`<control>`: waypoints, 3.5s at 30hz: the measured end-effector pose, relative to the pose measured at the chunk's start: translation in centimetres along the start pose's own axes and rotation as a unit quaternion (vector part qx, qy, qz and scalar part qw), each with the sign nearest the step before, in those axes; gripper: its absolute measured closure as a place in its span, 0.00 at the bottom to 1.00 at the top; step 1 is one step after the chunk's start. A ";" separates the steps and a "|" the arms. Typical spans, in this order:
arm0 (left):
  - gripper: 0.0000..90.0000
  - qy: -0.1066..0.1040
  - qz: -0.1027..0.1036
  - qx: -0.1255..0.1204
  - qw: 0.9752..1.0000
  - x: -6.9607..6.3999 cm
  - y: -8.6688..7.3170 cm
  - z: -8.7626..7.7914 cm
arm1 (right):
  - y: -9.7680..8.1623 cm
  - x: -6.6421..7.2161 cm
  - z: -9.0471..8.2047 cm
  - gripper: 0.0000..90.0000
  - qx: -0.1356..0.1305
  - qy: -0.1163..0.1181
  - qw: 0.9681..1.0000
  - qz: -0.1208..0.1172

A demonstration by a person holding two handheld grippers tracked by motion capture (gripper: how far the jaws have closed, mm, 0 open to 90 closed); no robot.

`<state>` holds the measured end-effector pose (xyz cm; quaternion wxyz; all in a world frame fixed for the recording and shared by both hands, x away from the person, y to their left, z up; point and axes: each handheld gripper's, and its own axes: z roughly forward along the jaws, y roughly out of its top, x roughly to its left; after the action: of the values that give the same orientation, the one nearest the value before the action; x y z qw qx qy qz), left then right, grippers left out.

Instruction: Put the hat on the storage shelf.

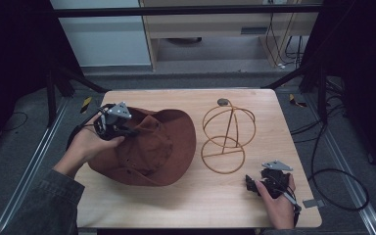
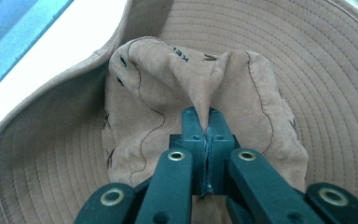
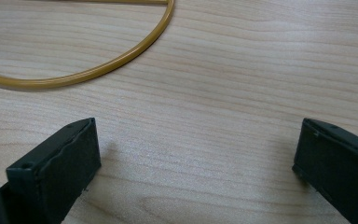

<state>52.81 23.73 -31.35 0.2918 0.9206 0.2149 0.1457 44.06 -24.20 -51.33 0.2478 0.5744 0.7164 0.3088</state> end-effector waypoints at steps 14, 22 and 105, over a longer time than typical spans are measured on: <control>0.99 0.002 0.004 -0.017 1.000 -0.1 -0.8 -2.3 | 0.0 0.0 0.0 0.00 0.000 -0.001 1.000 -0.001; 0.99 0.006 0.005 -0.040 0.999 -0.2 -0.9 -4.6 | 0.0 0.0 0.0 0.00 0.000 -0.001 1.000 -0.001; 0.99 0.008 0.111 -0.084 0.990 -5.1 15.6 -8.1 | 0.0 -0.1 0.0 0.00 0.002 0.002 1.000 -0.001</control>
<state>50.08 13.68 -16.35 0.3482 0.9098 0.1006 0.2022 44.08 -24.29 -51.36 0.2457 0.5738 0.7177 0.3087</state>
